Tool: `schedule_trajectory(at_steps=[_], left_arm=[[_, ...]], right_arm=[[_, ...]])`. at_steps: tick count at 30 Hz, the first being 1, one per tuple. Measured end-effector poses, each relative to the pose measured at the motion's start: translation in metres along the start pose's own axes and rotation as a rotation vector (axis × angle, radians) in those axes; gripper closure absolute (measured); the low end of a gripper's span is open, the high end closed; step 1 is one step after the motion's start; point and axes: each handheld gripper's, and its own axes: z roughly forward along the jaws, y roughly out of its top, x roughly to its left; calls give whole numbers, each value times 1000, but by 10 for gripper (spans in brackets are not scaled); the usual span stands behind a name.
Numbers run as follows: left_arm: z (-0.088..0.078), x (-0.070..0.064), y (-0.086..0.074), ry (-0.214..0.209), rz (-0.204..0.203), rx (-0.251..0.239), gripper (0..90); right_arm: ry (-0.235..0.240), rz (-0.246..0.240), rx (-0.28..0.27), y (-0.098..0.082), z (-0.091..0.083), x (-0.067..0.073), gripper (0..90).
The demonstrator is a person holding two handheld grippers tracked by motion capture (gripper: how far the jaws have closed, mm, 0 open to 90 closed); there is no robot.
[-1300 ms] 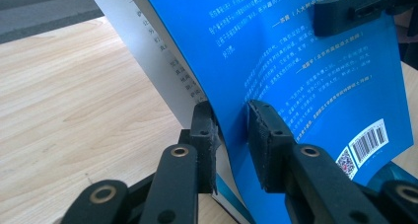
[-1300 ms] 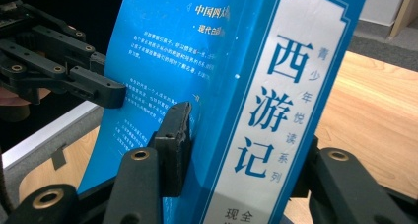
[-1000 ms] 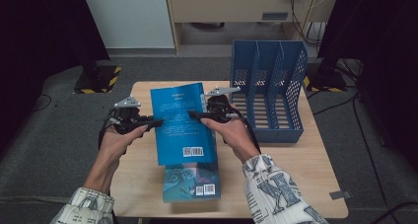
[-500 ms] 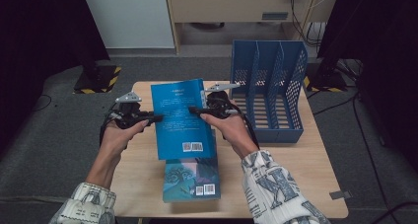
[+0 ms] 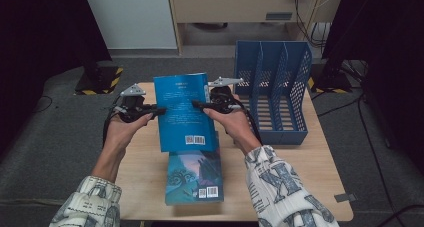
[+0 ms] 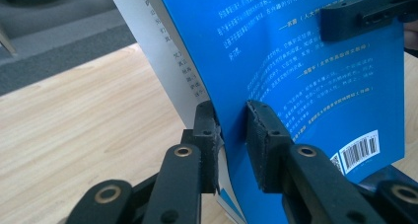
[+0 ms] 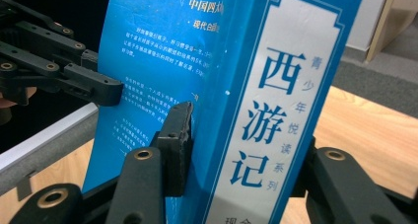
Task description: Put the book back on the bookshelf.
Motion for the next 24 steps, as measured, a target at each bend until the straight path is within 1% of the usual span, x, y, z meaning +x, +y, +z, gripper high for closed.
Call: schedule_trajectory(at_steps=[1, 2, 4, 7, 12, 15, 16, 18, 22, 24], left_arm=[[0, -2, 1, 17, 25, -1, 751], [-1, -4, 1, 23, 40, -1, 750], [-2, -5, 1, 23, 42, -3, 750], [-3, -9, -1, 35, 48, -13, 751], [-7, -14, -3, 41, 55, -22, 751], [-10, -18, -8, 53, 60, -44, 751], [-11, -18, -9, 55, 64, -49, 751], [-14, -20, -13, 49, 58, -68, 752], [-19, -25, -19, 48, 67, -92, 752], [-22, -27, -22, 45, 72, -106, 752]], right_arm=[[-5, -5, -8, 0, 0, 0, 567], [-8, -6, -14, 0, 0, 0, 568], [-9, -14, -20, -1, -1, 1, 567], [-14, -30, -30, -3, -3, 4, 566], [-20, -42, -40, -6, -7, 8, 567], [-23, -60, -41, -6, -9, 11, 566], [-22, -75, -43, -6, -11, 13, 566], [-25, -90, -44, -6, -12, 15, 564], [-26, -122, -40, -8, -18, 22, 564], [-25, -130, -41, -9, -22, 25, 565]])
